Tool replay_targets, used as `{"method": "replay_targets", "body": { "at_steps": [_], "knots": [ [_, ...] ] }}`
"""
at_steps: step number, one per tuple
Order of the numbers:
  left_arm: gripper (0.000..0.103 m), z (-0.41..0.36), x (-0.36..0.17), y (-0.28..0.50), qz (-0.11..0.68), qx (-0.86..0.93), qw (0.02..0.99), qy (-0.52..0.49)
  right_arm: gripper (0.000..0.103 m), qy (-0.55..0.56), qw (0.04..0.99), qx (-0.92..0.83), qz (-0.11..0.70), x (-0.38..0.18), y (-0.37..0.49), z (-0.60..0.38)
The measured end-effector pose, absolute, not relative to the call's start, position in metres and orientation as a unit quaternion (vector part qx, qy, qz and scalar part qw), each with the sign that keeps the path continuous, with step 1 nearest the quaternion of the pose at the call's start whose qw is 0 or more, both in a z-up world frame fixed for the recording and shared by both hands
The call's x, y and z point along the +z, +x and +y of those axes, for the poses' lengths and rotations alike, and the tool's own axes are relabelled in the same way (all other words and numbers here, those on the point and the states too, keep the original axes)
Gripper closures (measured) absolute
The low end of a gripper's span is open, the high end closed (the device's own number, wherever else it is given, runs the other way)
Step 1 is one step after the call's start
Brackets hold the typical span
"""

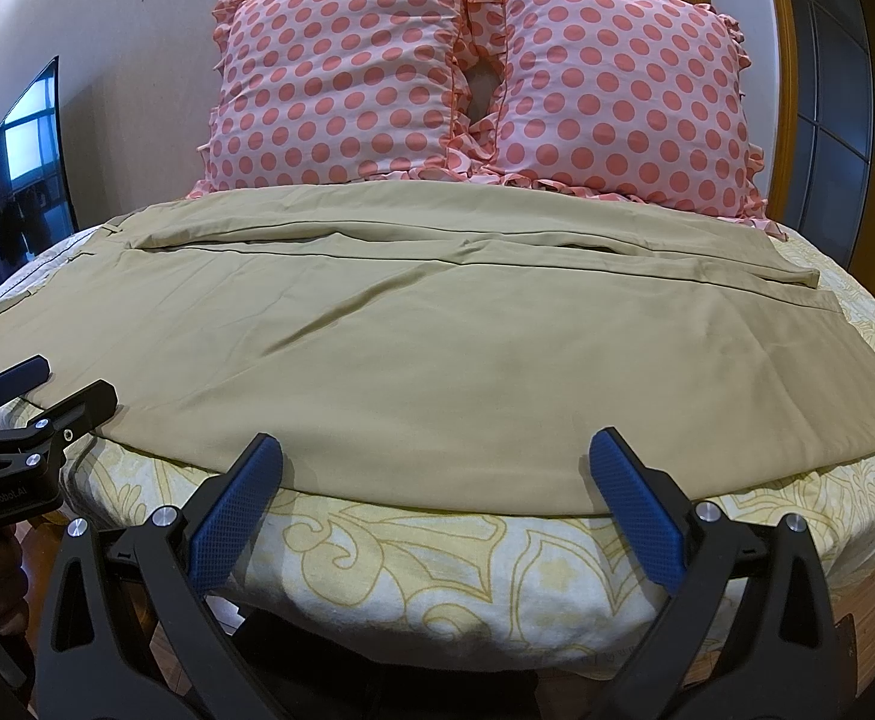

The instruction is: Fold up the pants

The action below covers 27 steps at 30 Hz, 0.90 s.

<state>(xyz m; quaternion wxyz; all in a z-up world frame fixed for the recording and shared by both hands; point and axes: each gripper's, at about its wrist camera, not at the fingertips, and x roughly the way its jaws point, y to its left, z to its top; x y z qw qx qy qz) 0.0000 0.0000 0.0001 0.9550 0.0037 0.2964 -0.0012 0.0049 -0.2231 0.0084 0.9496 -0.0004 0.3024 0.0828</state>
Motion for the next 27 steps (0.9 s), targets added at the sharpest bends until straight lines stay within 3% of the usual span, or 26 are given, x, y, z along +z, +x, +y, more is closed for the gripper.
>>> {"method": "replay_targets", "body": {
  "at_steps": [27],
  "knots": [
    [0.002,0.0003,-0.0006,-0.0005,0.288,-0.003,0.958,0.005,0.001,-0.005,0.947,0.099,0.306,0.0116,0.007,-0.2247]
  ]
}}
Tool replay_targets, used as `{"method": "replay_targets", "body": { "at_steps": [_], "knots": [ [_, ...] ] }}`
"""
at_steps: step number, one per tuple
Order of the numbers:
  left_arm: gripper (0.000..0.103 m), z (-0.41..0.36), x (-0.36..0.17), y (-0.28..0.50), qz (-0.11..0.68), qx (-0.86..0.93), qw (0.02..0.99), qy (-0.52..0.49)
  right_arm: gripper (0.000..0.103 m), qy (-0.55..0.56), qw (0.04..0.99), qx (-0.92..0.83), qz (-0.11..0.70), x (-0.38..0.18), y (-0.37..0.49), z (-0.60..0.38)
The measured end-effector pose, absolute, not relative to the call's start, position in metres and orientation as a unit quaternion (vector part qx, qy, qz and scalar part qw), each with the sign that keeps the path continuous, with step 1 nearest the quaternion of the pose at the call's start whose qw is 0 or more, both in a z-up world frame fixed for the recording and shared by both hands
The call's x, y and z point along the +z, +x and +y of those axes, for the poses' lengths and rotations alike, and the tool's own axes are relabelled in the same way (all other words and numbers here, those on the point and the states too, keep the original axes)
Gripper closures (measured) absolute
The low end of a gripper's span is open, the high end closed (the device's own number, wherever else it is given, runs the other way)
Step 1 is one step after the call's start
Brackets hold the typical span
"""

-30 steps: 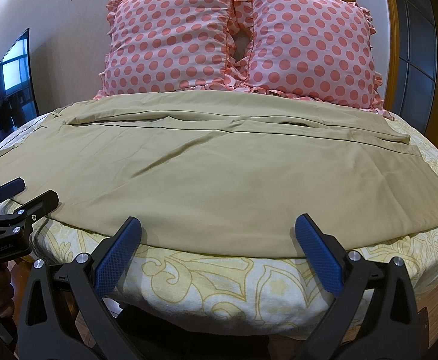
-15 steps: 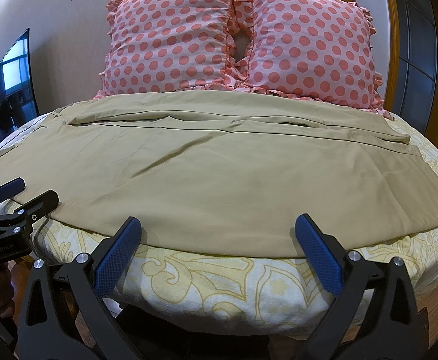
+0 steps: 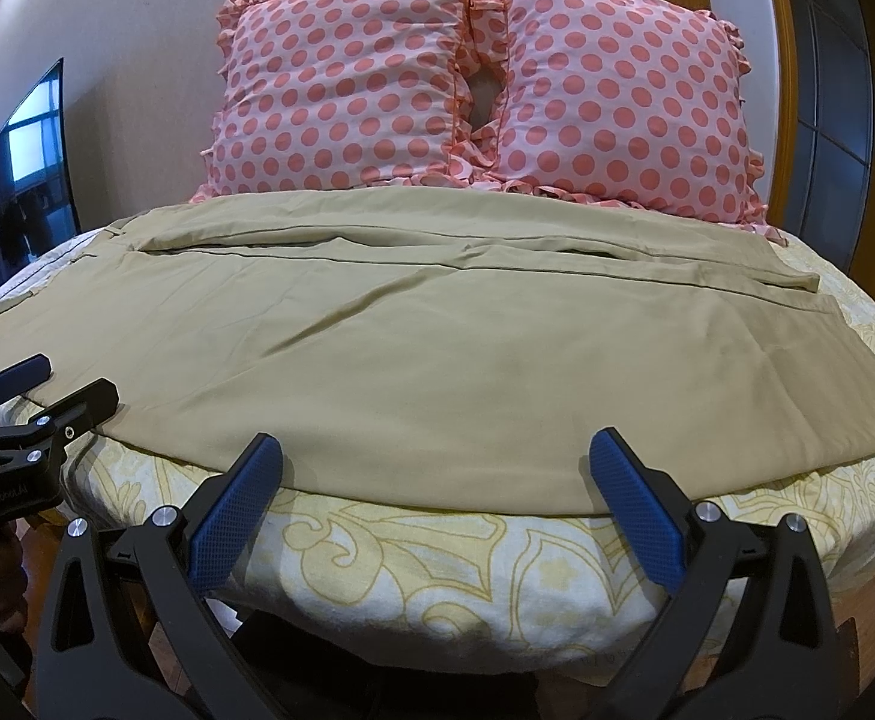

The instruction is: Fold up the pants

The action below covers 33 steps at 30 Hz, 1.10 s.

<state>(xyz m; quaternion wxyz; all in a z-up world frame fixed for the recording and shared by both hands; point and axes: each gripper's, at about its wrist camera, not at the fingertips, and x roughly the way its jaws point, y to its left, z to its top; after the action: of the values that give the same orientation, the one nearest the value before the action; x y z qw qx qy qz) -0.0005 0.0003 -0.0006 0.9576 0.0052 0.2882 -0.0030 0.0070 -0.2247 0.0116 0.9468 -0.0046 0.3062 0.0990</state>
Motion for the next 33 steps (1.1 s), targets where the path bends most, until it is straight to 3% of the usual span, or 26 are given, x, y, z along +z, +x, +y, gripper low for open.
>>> {"method": "replay_targets", "body": {
  "at_steps": [8,14,15,17,19,27,30,32,33],
  "knots": [
    [0.002,-0.001,0.015,0.008,0.293,-0.002,0.956,0.014,0.001,0.041,0.955,0.061,0.286,0.087,0.089,-0.297],
    [0.002,0.002,0.037,0.021,0.255,-0.006,0.967,-0.002,0.001,0.104,0.924,-0.122,0.348,0.096,0.255,-0.387],
    [0.002,0.002,0.038,0.025,0.254,-0.005,0.967,-0.004,0.005,0.119,0.915,-0.136,0.361,0.091,0.274,-0.399],
    [0.002,0.003,0.039,0.033,0.258,-0.004,0.966,-0.006,0.028,0.161,0.886,-0.175,0.398,0.073,0.326,-0.427],
    [0.002,0.005,0.04,0.038,0.261,-0.004,0.965,-0.007,0.034,0.186,0.868,-0.199,0.415,0.06,0.359,-0.445],
    [0.002,0.01,0.028,0.057,0.288,-0.004,0.958,-0.01,0.034,0.157,0.832,-0.283,0.45,0.022,0.414,-0.463],
    [0.002,0.012,0.028,0.055,0.284,-0.01,0.959,-0.011,0.04,0.151,0.846,-0.284,0.424,0.019,0.405,-0.468],
    [0.002,0.013,0.027,0.054,0.285,-0.012,0.958,-0.015,0.076,0.169,0.853,-0.277,0.409,0.02,0.394,-0.479],
    [0.002,0.013,0.026,0.054,0.285,-0.012,0.958,-0.017,0.08,0.178,0.855,-0.271,0.405,0.019,0.389,-0.483]
  ]
}}
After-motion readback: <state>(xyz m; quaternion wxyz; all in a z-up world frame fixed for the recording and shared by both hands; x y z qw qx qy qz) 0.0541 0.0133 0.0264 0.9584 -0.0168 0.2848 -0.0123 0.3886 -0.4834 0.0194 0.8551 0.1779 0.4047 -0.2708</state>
